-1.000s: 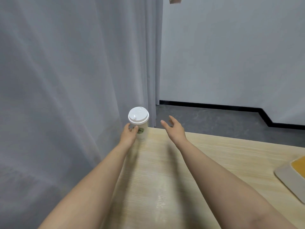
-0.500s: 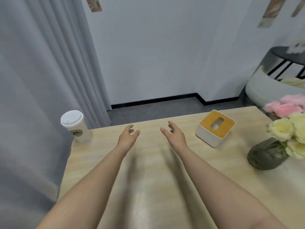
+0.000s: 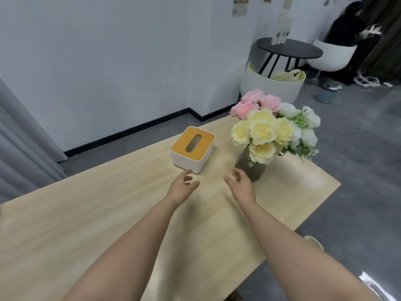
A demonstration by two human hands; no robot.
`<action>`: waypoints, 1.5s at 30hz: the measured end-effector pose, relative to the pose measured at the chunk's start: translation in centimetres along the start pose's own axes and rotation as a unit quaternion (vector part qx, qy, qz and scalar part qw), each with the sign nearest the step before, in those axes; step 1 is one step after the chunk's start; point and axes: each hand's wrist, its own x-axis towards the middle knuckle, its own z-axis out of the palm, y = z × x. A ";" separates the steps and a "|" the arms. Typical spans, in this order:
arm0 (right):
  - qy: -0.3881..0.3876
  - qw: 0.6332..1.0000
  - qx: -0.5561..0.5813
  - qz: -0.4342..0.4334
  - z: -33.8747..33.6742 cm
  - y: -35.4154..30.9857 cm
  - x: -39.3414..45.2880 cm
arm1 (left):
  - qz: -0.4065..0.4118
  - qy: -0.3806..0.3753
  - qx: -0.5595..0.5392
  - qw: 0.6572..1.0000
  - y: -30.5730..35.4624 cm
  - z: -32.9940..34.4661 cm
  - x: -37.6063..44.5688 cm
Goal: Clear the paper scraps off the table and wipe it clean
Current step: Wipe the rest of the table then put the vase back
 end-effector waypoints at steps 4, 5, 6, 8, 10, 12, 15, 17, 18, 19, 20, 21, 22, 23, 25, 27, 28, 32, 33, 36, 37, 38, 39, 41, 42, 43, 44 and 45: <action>0.055 0.998 0.001 0.033 -4.4 3.2 2.7 | -0.004 -0.050 0.010 0.999 1.2 6.1 2.4; 0.063 0.997 0.006 0.040 -5.3 3.9 3.4 | -0.002 -0.057 0.015 0.998 1.5 7.4 3.0; 0.068 0.997 0.010 0.045 -6.0 4.4 4.2 | 0.001 -0.063 0.022 0.998 1.8 8.7 3.7; 0.066 0.997 0.007 0.050 -7.2 5.4 5.9 | 0.008 -0.074 0.030 0.997 2.5 11.0 5.1; 0.051 0.997 0.007 0.050 -8.0 5.9 7.5 | 0.018 -0.082 0.033 0.996 3.3 13.0 6.4; 0.031 0.999 0.020 0.038 -8.6 5.7 8.6 | 0.031 -0.078 0.033 0.996 4.1 14.7 7.5; -0.011 0.998 0.052 0.022 -8.7 5.3 10.2 | 0.069 -0.055 0.021 0.996 4.7 16.7 8.7; -0.036 0.995 0.090 0.019 -8.6 5.2 10.9 | 0.096 -0.049 0.018 0.994 4.4 17.7 9.5; -0.045 0.993 0.107 0.017 -8.5 5.3 11.3 | 0.096 -0.043 0.008 0.994 4.3 18.1 9.8; -0.053 0.991 0.118 0.014 -8.4 5.4 11.5 | 0.091 -0.038 -0.008 0.995 4.1 18.3 10.0; -0.060 0.990 0.127 0.011 -8.4 5.6 11.8 | 0.091 -0.034 -0.023 0.995 4.0 18.6 10.2; -0.065 0.989 0.133 0.009 -8.5 5.7 11.9 | 0.092 -0.027 -0.036 0.995 3.6 18.9 10.4; -0.067 0.988 0.140 0.008 -8.6 5.8 11.9 | 0.096 -0.016 -0.044 0.994 3.4 19.2 10.5; -0.068 0.988 0.141 0.006 -8.8 5.8 11.9 | 0.095 -0.006 -0.057 0.994 3.2 19.4 10.5; -0.068 0.988 0.136 0.012 -8.9 5.9 11.8 | 0.087 0.000 -0.080 0.993 3.2 19.5 10.3; -0.066 0.989 0.128 0.021 -8.9 5.7 11.4 | 0.080 -0.016 -0.086 0.993 3.2 19.4 10.1; -0.065 0.990 0.123 0.020 -8.9 5.5 11.1 | 0.082 -0.021 -0.081 0.993 3.3 19.3 9.8; -0.061 0.995 0.079 0.021 -8.6 4.5 9.4 | 0.081 -0.018 -0.060 0.995 2.9 18.0 8.4; -0.060 0.995 0.075 0.017 -8.4 4.2 8.8 | 0.080 -0.016 -0.056 0.995 2.7 17.4 8.0; -0.064 0.996 0.057 0.008 -7.2 2.9 6.7 | 0.086 -0.003 -0.036 0.996 2.3 15.1 5.9; -0.068 0.996 0.052 0.005 -6.6 2.5 5.9 | 0.090 0.003 -0.033 0.995 2.2 14.2 5.1; -0.071 0.996 0.051 0.003 -5.8 2.0 5.0 | 0.091 0.008 -0.036 0.995 1.9 13.2 4.3; -0.075 0.996 0.053 0.001 -5.0 1.6 4.2 | 0.091 0.014 -0.040 0.995 1.6 12.3 3.4; -0.083 0.995 0.055 -0.005 -3.3 0.6 2.3 | 0.083 0.021 -0.044 0.995 1.2 10.1 1.6; -0.089 0.994 0.057 -0.009 -2.4 0.1 1.3 | 0.077 0.026 -0.044 0.996 0.8 9.0 0.8; -0.095 0.994 0.058 -0.013 -1.5 -0.4 0.4 | 0.073 0.031 -0.041 0.996 0.4 7.7 -0.1; -0.102 0.993 0.058 -0.018 -0.6 -1.1 -0.6 | 0.067 0.037 -0.041 0.996 0.0 6.5 -0.9; -0.108 0.992 0.056 -0.023 0.5 -1.8 -1.5 | 0.062 0.043 -0.043 0.996 -0.4 5.1 -1.6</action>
